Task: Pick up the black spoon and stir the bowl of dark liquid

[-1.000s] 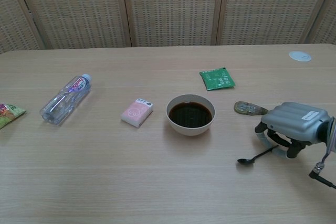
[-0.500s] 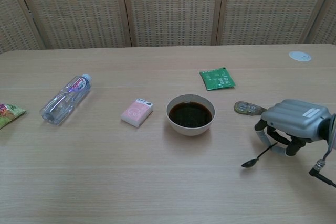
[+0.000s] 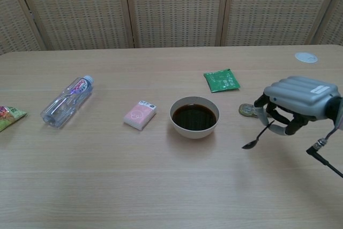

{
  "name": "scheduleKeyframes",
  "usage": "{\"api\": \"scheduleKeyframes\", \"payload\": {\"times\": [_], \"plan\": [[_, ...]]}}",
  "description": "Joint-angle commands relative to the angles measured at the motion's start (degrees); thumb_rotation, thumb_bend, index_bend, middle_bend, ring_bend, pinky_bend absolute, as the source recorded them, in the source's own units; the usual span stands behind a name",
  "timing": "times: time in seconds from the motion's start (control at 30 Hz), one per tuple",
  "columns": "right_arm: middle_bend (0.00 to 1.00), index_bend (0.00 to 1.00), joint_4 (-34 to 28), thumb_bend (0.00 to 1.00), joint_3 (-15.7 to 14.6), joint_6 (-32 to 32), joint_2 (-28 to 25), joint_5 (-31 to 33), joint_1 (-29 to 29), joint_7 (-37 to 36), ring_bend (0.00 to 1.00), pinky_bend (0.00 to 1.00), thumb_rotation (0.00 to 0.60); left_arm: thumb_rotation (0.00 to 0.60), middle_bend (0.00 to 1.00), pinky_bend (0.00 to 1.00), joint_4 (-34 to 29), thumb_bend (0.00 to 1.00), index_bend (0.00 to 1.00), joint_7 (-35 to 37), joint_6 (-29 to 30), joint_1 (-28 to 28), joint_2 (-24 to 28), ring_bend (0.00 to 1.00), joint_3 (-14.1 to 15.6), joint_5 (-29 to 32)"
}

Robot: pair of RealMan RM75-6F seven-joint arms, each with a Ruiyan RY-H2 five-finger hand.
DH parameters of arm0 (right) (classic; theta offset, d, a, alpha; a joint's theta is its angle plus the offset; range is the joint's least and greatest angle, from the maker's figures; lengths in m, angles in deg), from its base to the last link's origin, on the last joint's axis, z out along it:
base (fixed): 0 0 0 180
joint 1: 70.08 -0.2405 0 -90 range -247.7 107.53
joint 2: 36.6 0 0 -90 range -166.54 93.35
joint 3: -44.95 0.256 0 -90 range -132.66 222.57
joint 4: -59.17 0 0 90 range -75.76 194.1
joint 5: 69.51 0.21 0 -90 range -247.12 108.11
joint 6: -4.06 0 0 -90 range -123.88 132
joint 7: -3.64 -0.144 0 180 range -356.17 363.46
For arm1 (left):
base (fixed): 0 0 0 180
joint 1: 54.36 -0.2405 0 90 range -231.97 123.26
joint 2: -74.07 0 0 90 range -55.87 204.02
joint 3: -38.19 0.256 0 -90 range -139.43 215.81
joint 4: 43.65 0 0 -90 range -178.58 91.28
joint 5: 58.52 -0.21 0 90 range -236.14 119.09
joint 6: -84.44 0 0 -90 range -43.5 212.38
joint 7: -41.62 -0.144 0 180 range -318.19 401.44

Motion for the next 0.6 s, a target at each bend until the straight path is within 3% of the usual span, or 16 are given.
{"api": "scheduleKeyframes", "payload": {"times": [0.03, 0.33, 0.6], "plan": [[0.87, 0.72, -2.2, 0.61, 2.1, 2.1, -1.5, -0.1, -0.4, 0.2, 0.93, 1.00, 0.600, 0.600, 0.00, 0.00, -0.1, 0.41, 0.05, 0.0, 0.0, 0.0, 0.0, 0.00, 0.0, -0.1], [0.87, 0.73, -4.7, 0.61, 6.3, 6.5, -1.7, -0.3, -2.1, 1.9, 0.93, 1.00, 0.600, 0.600, 0.00, 0.00, -0.3, 0.41, 0.05, -0.3, -0.1, 0.3, -0.1, 0.00, 0.0, -0.4], [0.87, 0.74, -0.2, 0.61, 7.4, 11.8, 2.7, -3.7, -3.9, 4.9, 0.93, 1.00, 0.600, 0.600, 0.00, 0.00, -0.3, 0.41, 0.05, -0.2, 0.1, 0.1, 0.1, 0.00, 0.0, -0.3]]}}
